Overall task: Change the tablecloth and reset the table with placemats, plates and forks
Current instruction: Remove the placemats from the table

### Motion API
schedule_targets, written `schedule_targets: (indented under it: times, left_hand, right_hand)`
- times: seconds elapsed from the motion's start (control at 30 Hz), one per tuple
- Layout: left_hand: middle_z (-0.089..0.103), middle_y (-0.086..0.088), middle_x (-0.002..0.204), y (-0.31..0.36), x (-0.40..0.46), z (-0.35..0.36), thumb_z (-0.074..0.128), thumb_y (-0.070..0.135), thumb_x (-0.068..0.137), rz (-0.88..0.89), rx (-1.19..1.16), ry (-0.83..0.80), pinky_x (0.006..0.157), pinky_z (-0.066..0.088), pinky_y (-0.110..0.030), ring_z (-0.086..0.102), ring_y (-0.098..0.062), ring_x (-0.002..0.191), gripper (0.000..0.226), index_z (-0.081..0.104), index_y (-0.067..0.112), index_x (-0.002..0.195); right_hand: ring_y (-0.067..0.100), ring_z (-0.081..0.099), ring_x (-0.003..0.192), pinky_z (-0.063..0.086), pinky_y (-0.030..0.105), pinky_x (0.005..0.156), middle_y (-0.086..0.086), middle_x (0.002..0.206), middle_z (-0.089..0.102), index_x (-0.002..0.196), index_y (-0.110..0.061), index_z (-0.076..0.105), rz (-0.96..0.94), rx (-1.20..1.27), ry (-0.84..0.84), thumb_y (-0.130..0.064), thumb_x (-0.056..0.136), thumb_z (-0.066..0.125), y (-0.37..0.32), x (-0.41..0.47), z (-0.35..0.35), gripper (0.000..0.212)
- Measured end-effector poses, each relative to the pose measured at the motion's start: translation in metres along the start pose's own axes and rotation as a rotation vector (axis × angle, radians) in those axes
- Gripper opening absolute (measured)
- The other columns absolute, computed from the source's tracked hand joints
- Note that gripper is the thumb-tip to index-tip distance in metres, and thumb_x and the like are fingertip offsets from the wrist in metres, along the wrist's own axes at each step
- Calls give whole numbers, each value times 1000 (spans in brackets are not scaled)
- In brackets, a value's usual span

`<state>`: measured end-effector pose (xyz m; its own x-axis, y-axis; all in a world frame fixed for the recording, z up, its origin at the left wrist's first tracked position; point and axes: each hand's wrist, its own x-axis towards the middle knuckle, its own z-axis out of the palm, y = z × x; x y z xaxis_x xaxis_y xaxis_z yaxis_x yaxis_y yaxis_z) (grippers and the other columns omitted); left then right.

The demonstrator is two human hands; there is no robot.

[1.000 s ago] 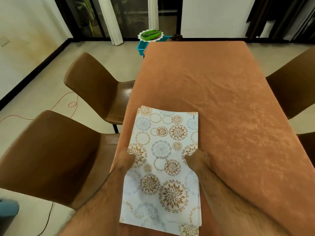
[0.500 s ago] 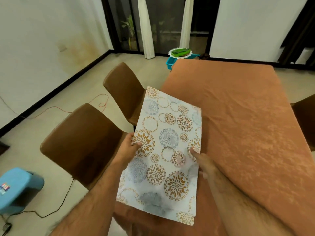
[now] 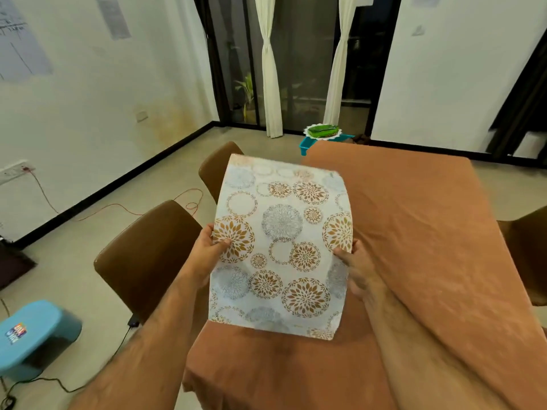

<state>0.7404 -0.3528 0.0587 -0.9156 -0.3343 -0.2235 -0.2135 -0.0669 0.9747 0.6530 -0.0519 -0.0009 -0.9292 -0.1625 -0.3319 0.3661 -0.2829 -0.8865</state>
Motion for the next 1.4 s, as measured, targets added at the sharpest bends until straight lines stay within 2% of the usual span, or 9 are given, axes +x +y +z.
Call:
schedule_targets:
  times: [0.13, 0.33, 0.5, 0.6, 0.67, 0.8, 0.93, 1.07, 1.4]
  left_hand:
    - [66, -12, 116, -15, -6, -5, 55, -3, 93, -78, 41, 50, 95, 52, -52, 66, -29, 106, 38, 45, 13, 126]
    - [69, -6, 110, -46, -15, 5, 57, -1, 93, -15, -33, 218, 78, 58, -40, 69, -21, 98, 27, 54, 23, 106]
    - [72, -6, 107, -60, -18, 6, 60, 1, 92, -28, -86, 205, 87, 56, -50, 70, -25, 100, 26, 58, 22, 108]
    - [73, -7, 106, -65, -19, 4, 63, 3, 92, -53, -107, 176, 88, 55, -53, 71, -27, 99, 24, 59, 18, 110]
    - [74, -10, 106, -68, -21, 1, 67, 4, 89, -77, -129, 161, 87, 55, -55, 71, -30, 98, 26, 60, 14, 112]
    - [74, -13, 106, -69, -27, 3, 66, -2, 87, -90, -130, 125, 85, 56, -52, 72, -31, 95, 27, 60, 9, 111]
    - [75, -12, 99, -74, -34, 6, 65, -5, 87, -76, -113, 146, 64, 58, -33, 74, -24, 85, 25, 58, 8, 108]
    - [76, -9, 95, -85, -40, 15, 63, -8, 87, -60, -82, 144, 58, 56, -22, 74, -18, 81, 25, 61, 8, 106]
    - [73, -5, 103, -46, -42, -14, 62, 8, 93, 11, -86, 279, 86, 57, -48, 72, -22, 94, 19, 59, 19, 108]
  right_hand:
    - [34, 63, 105, 49, 53, 98, 22, 124, 63, 124, -2, 52, -45, -101, 22, 10, 89, 58, 1, -8, 8, 37]
    - [39, 61, 115, 46, 56, 101, 15, 112, 69, 107, -11, 62, -144, -87, 6, 11, 86, 61, 4, -11, 11, 30]
    - [31, 68, 103, 55, 50, 92, 13, 110, 72, 116, -2, 62, -149, -108, -60, -27, 71, 85, 5, -19, 2, 56]
    - [24, 73, 85, 60, 36, 71, 9, 95, 76, 103, -5, 67, -124, -181, -87, -5, 91, 64, 5, -26, 2, 12]
    - [28, 73, 87, 60, 32, 67, 9, 92, 76, 100, -4, 67, -113, -174, -113, -2, 91, 61, 8, -29, -3, 11]
    - [39, 70, 98, 53, 55, 91, 19, 107, 73, 112, 1, 64, -87, -134, -149, -17, 82, 73, 11, -31, -9, 35]
    - [40, 68, 101, 50, 58, 94, 17, 107, 73, 109, -6, 69, -144, -190, -128, -58, 41, 92, 25, -26, -18, 88]
    - [39, 67, 102, 47, 60, 98, 14, 105, 74, 106, -8, 69, -148, -257, -78, -5, 86, 69, 37, -27, -24, 20]
    - [31, 66, 108, 49, 55, 98, 8, 113, 73, 114, -11, 65, -205, -322, -124, -4, 94, 58, 4, -21, 37, 22]
